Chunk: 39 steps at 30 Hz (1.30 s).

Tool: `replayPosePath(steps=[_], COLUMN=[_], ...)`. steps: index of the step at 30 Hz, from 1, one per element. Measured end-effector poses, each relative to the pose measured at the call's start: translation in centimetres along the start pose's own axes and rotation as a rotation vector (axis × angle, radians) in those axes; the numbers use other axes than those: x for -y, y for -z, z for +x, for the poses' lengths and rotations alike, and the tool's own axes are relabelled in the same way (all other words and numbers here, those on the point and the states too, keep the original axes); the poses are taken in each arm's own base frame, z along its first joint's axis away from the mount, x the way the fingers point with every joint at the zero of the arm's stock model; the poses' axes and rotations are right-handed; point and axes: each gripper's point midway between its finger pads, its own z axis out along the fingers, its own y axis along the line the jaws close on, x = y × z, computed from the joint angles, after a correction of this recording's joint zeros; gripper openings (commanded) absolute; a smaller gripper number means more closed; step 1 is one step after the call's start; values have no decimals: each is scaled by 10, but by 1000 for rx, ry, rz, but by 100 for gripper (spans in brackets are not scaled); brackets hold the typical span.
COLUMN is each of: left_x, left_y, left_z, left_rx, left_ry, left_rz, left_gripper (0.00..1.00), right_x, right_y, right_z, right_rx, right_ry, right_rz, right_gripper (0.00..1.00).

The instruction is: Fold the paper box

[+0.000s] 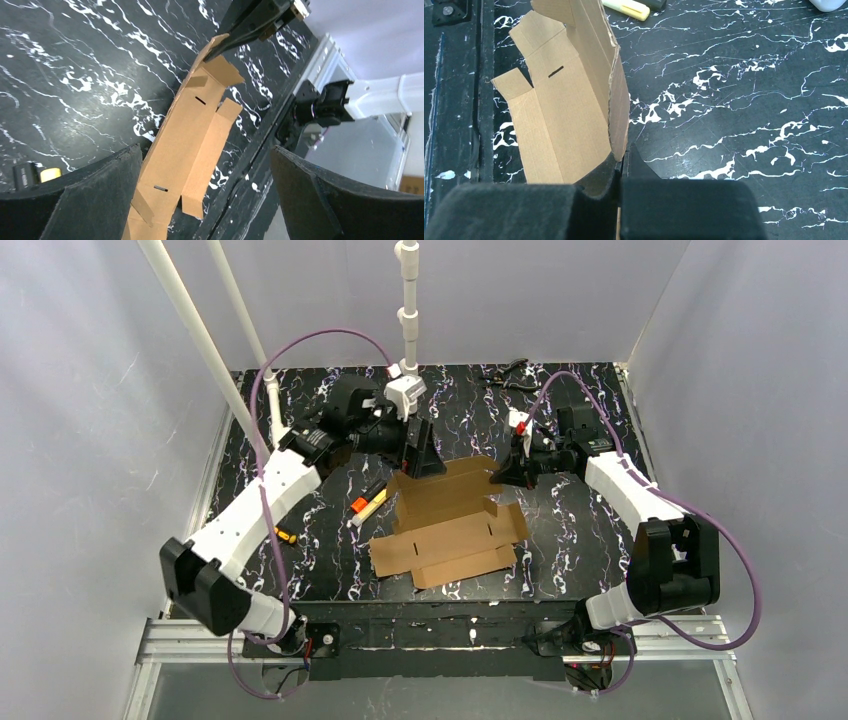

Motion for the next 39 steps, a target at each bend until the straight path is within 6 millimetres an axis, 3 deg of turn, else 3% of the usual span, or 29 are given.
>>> replayPosePath(steps=[6,15,17,21,23,24,27,28,29,35,39], left_x=[-9,-24,-29,-38,-41,-41,-44,-47,-49,-52,-40], left_y=[-18,-34,-39,-47,-48,-50,-51,-49,-46,-15,-1], left_z=[23,38,43,59,67,69,74,77,79,84,77], left_rx=[-132,-189,-207,-250,-268,-270,-258,-252,-244,-137,-64], left_ry=[-50,-162,-165,-168,-173,-177,-179,-173,-166,-135,-162], left_rz=[51,79,77,58,44,39,0,-30,-50,-200,-239], left_gripper=[92,58,46,0,0,0,0,0,0,0,0], right_x=[-3,-6,-6,-7,-7,-7,-5,-3,0,9,15], right_y=[0,-1,-1,-1,-1,-1,-1,-1,0,26,24], right_z=[0,-2,-2,-2,-1,0,1,-1,-3,-7,27], right_rx=[5,16,16,18,17,14,5,5,6,21,-21], right_ry=[5,1,-2,-9,-16,-22,-84,-107,-123,-156,-231], right_rz=[-13,-27,-29,-35,-36,-33,-14,1,18,203,269], right_gripper=[1,1,1,1,3,18,76,89,97,98,98])
